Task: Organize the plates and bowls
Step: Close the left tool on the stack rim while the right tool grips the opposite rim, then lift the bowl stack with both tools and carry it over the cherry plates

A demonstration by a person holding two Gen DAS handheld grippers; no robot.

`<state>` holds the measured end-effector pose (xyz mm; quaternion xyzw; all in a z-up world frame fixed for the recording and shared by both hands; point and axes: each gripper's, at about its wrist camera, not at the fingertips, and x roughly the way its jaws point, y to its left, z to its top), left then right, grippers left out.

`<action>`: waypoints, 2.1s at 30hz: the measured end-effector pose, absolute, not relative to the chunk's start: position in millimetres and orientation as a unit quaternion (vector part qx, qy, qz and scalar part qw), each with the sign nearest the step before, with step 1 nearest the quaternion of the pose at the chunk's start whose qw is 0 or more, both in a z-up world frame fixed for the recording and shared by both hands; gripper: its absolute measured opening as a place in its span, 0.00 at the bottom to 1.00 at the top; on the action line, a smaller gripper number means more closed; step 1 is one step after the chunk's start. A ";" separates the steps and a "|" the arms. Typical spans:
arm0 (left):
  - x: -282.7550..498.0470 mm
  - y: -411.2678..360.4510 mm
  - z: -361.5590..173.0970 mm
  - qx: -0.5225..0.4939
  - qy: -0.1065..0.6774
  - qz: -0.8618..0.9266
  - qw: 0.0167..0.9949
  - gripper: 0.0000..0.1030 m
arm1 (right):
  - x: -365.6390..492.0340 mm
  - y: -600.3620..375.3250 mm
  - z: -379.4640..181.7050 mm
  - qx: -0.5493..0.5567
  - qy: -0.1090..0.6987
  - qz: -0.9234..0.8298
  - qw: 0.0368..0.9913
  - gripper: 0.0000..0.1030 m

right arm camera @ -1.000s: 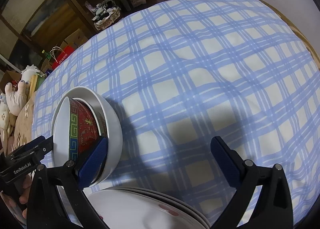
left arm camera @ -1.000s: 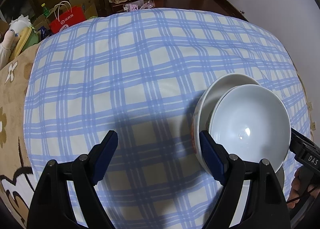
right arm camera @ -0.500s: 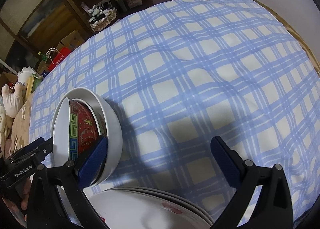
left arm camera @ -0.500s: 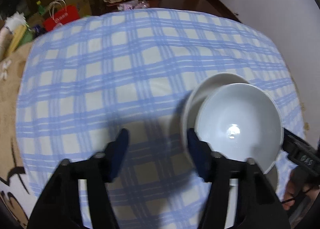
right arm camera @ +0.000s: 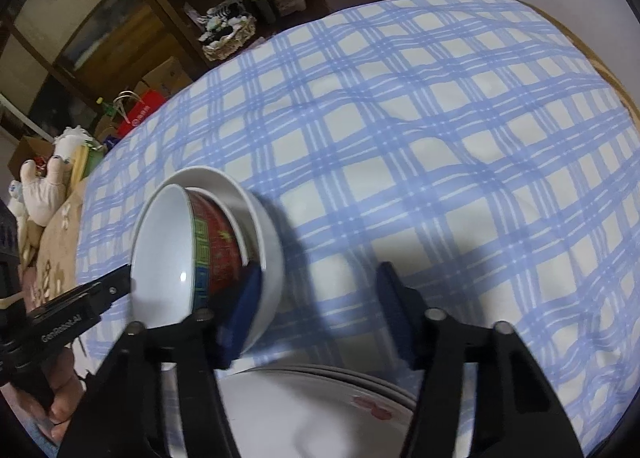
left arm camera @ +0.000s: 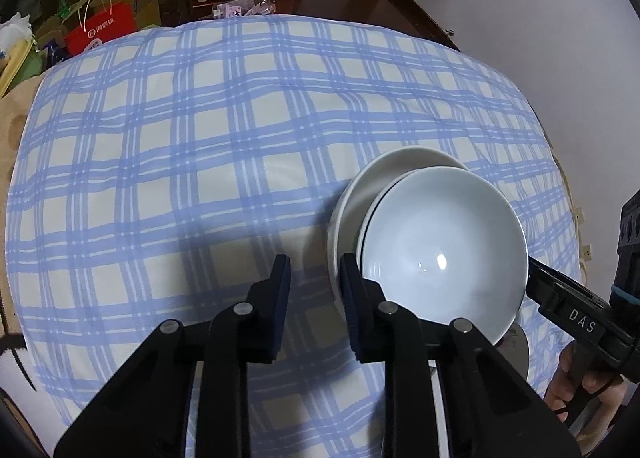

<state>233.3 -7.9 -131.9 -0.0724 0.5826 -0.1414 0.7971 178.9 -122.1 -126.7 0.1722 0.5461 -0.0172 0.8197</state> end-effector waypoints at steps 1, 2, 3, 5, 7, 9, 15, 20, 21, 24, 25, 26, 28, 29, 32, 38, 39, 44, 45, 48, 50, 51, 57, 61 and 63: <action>233.6 -9.0 -132.1 -0.070 0.582 -0.141 0.798 0.23 | 178.7 -121.0 -126.6 0.176 0.546 -0.013 0.819 0.45; 233.2 -10.2 -131.9 -0.068 0.580 -0.140 0.799 0.23 | 178.7 -120.1 -126.5 0.179 0.546 -0.011 0.818 0.40; 233.0 -11.1 -131.5 -0.065 0.579 -0.138 0.801 0.22 | 178.5 -119.4 -126.5 0.179 0.546 -0.010 0.818 0.39; 233.3 -12.6 -131.6 -0.063 0.578 -0.137 0.802 0.22 | 178.1 -119.4 -126.7 0.182 0.546 -0.009 0.818 0.38; 231.8 -12.7 -131.9 -0.062 0.576 -0.135 0.804 0.22 | 177.4 -121.8 -127.9 0.193 0.546 -0.008 0.816 0.38; 231.1 -14.0 -131.9 -0.059 0.575 -0.132 0.806 0.22 | 176.7 -123.5 -129.4 0.203 0.545 -0.007 0.814 0.38; 231.0 -15.0 -131.9 -0.059 0.573 -0.129 0.807 0.22 | 176.4 -116.1 -126.8 0.203 0.539 -0.002 0.818 0.22; 230.6 -13.8 -131.8 -0.060 0.573 -0.128 0.808 0.22 | 176.5 -117.0 -127.7 0.223 0.538 0.002 0.813 0.15; 230.7 -13.9 -131.7 -0.058 0.572 -0.128 0.808 0.22 | 176.6 -117.8 -128.4 0.229 0.539 0.001 0.811 0.15; 230.3 -13.1 -131.4 -0.057 0.570 -0.124 0.810 0.22 | 176.4 -117.6 -128.8 0.234 0.538 -0.001 0.810 0.13; 230.3 -13.2 -131.4 -0.056 0.569 -0.123 0.811 0.22 | 176.4 -117.2 -129.0 0.237 0.537 -0.001 0.809 0.12; 230.4 -13.2 -131.3 -0.055 0.568 -0.122 0.812 0.22 | 176.5 -116.6 -128.9 0.238 0.537 -0.001 0.809 0.11; 230.2 -13.2 -131.1 -0.054 0.566 -0.122 0.813 0.22 | 177.1 -115.5 -128.8 0.240 0.537 -0.001 0.809 0.09; 230.8 -12.6 -131.2 -0.055 0.566 -0.121 0.813 0.22 | 177.0 -115.2 -128.7 0.240 0.537 -0.003 0.809 0.09; 231.3 -12.0 -131.8 -0.062 0.567 -0.119 0.813 0.21 | 176.7 -115.1 -128.8 0.246 0.536 -0.008 0.807 0.09; 228.7 -17.9 -131.5 -0.041 0.562 -0.113 0.818 0.21 | 178.0 -109.6 -127.9 0.232 0.540 -0.021 0.809 0.09; 228.7 -17.9 -132.5 -0.039 0.564 -0.110 0.818 0.21 | 178.4 -107.3 -128.0 0.225 0.543 -0.025 0.809 0.09; 230.5 -15.6 -134.5 -0.046 0.567 -0.111 0.815 0.21 | 178.3 -103.1 -127.8 0.213 0.542 -0.030 0.812 0.09; 230.0 -17.3 -134.0 -0.038 0.565 -0.110 0.817 0.21 | 178.3 -103.9 -128.5 0.213 0.542 -0.027 0.812 0.09; 227.5 -21.2 -132.2 -0.024 0.557 -0.099 0.824 0.21 | 177.5 -105.7 -130.2 0.218 0.539 -0.026 0.813 0.09; 226.0 -21.2 -132.2 -0.031 0.554 -0.091 0.827 0.21 | 177.1 -106.3 -130.5 0.223 0.537 -0.026 0.813 0.09; 225.0 -22.7 -131.8 -0.024 0.550 -0.089 0.830 0.21 | 176.7 -106.4 -130.8 0.224 0.537 -0.025 0.813 0.09; 225.0 -24.1 -131.6 -0.024 0.550 -0.086 0.830 0.20 | 174.6 -106.2 -130.9 0.224 0.535 -0.026 0.814 0.09; 228.9 -19.1 -132.7 -0.032 0.561 -0.092 0.822 0.23 | 174.9 -106.4 -130.8 0.222 0.536 -0.025 0.814 0.09; 229.4 -17.5 -133.5 -0.035 0.563 -0.088 0.821 0.25 | 175.0 -106.6 -130.7 0.223 0.535 -0.025 0.814 0.09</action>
